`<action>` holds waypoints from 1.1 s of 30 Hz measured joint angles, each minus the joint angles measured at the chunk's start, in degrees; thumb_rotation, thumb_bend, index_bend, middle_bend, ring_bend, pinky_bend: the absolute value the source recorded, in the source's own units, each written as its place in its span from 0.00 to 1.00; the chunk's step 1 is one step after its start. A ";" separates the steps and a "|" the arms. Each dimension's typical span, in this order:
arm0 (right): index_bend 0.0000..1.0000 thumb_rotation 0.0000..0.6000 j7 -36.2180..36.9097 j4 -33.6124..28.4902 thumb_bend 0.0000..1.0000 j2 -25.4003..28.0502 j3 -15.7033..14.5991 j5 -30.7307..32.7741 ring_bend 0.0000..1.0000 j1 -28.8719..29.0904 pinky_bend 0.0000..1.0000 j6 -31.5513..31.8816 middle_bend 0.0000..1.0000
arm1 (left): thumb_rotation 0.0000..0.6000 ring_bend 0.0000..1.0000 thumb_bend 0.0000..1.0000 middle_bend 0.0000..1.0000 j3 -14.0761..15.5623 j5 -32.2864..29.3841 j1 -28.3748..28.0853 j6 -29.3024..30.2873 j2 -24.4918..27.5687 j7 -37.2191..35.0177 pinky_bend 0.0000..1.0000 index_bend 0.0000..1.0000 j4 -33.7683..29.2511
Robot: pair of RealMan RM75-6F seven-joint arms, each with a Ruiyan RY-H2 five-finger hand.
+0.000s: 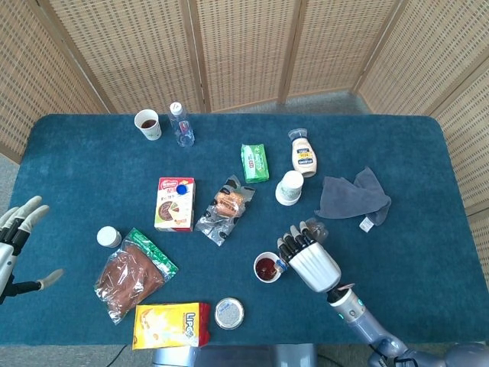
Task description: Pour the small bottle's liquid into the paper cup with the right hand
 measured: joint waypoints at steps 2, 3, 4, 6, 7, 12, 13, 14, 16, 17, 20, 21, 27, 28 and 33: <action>0.39 1.00 0.95 -0.94 0.81 0.08 0.08 0.79 0.31 -0.21 0.86 -0.21 0.63 | 1.00 0.00 0.15 0.00 0.02 0.01 0.05 0.06 0.02 -0.03 0.00 0.00 -0.01; 0.39 1.00 1.42 -1.45 0.81 0.14 0.12 1.24 0.31 -0.30 0.86 -0.40 0.63 | 1.00 0.00 0.15 0.00 0.03 -0.02 0.06 0.07 0.04 -0.05 0.00 0.00 -0.01; 0.39 1.00 1.97 -1.92 0.80 0.25 0.14 1.63 0.31 -0.33 0.86 -0.60 0.63 | 1.00 0.00 0.15 0.00 0.03 -0.04 0.07 0.07 0.05 -0.10 0.00 0.00 -0.01; 0.39 1.00 3.37 -2.87 0.81 0.56 0.18 2.07 0.31 -0.40 0.86 -1.14 0.63 | 1.00 0.00 0.15 0.00 0.03 -0.06 0.06 0.05 0.08 -0.20 0.00 0.00 0.01; 0.39 1.00 3.99 -3.38 0.81 0.72 0.22 2.38 0.31 -0.45 0.86 -1.40 0.63 | 1.00 0.00 0.15 0.00 0.03 -0.07 0.03 0.00 0.10 -0.26 0.00 0.00 0.03; 0.39 1.00 8.20 -7.14 0.80 1.88 0.72 5.71 0.31 -0.88 0.86 -3.24 0.63 | 1.00 0.00 0.15 0.00 0.04 -0.17 -0.14 -0.35 0.17 -0.47 0.00 0.00 0.08; 0.39 1.00 9.04 -7.94 0.80 2.13 0.88 6.43 0.31 -0.97 0.86 -3.60 0.63 | 1.00 0.00 0.15 0.00 0.04 -0.18 -0.15 -0.37 0.17 -0.47 0.00 0.00 0.08; 0.39 1.00 10.20 -9.08 0.81 2.51 1.15 7.41 0.31 -1.08 0.86 -4.08 0.63 | 1.00 0.00 0.15 0.00 0.05 -0.18 -0.14 -0.37 0.17 -0.45 0.00 0.00 0.08; 0.40 1.00 11.83 -10.78 0.81 3.27 1.76 8.81 0.31 -1.20 0.86 -4.70 0.63 | 1.00 0.00 0.15 0.00 0.09 -0.15 -0.14 -0.41 0.17 -0.42 0.00 0.00 0.07; 0.40 1.00 12.71 -11.71 0.81 3.92 2.32 9.59 0.31 -1.25 0.86 -5.01 0.63 | 1.00 0.00 0.15 0.00 0.10 -0.14 -0.15 -0.44 0.17 -0.42 0.00 0.00 0.07; 0.40 1.00 14.38 -13.10 0.80 5.35 3.87 11.03 0.31 -1.35 0.86 -5.18 0.63 | 1.00 0.00 0.15 0.00 0.09 -0.19 -0.18 -0.50 0.16 -0.39 0.00 0.00 0.02; 0.40 1.00 14.93 -13.48 0.81 5.63 4.26 11.46 0.31 -1.40 0.86 -5.19 0.63 | 1.00 0.00 0.15 0.00 0.09 -0.21 -0.19 -0.52 0.15 -0.39 0.00 0.00 0.00; 0.40 1.00 20.17 -16.06 0.81 7.93 6.91 15.64 0.31 -1.84 0.86 -5.62 0.63 | 1.00 0.00 0.15 0.00 0.16 -0.16 -0.25 -0.71 0.11 -0.12 0.00 0.00 -0.13; 0.40 1.00 21.02 -16.18 0.81 8.27 7.54 16.39 0.31 -1.89 0.86 -5.69 0.63 | 1.00 0.00 0.15 0.00 0.18 -0.14 -0.25 -0.74 0.10 -0.04 0.00 0.00 -0.16; 0.40 1.00 26.52 -17.10 0.81 9.69 9.40 20.59 0.31 -2.32 0.86 -7.05 0.63 | 1.00 0.00 0.15 0.00 0.20 -0.23 -0.37 -1.05 -0.02 0.25 0.00 0.00 -0.24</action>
